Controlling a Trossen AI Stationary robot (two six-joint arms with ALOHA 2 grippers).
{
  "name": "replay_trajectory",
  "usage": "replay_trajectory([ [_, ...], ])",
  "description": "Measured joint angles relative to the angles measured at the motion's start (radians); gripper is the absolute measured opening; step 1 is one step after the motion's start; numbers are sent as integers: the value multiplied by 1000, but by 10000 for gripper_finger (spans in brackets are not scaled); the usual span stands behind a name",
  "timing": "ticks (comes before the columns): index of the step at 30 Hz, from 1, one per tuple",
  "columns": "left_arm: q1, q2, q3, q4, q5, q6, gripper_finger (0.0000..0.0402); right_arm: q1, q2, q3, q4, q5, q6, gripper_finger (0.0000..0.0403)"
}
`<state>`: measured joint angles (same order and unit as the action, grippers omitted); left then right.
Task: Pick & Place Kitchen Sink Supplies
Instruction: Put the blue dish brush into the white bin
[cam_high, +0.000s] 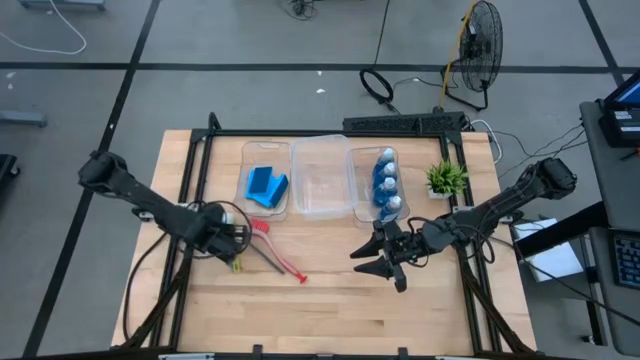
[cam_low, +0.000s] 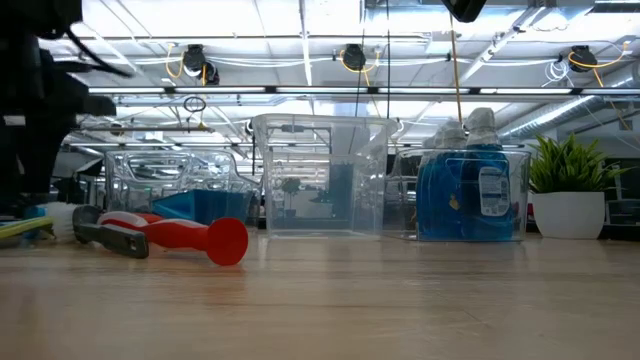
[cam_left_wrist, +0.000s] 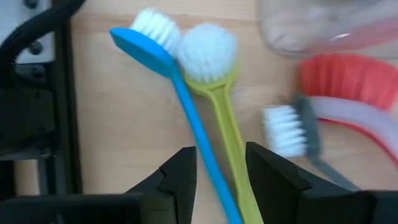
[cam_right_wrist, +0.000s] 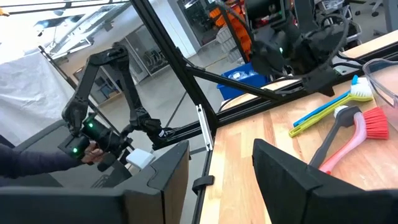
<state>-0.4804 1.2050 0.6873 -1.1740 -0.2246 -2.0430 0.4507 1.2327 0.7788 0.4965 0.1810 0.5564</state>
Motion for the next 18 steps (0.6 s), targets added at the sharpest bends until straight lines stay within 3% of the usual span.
replay_trajectory([
  [5, 24, 79, -1, 4, 40, 43, 141, 0, 0, 0, 0, 0, 11, 167],
  [18, 45, 126, -1, 2, 15, 19, 141, 0, 0, 0, 0, -2, 32, 167],
])
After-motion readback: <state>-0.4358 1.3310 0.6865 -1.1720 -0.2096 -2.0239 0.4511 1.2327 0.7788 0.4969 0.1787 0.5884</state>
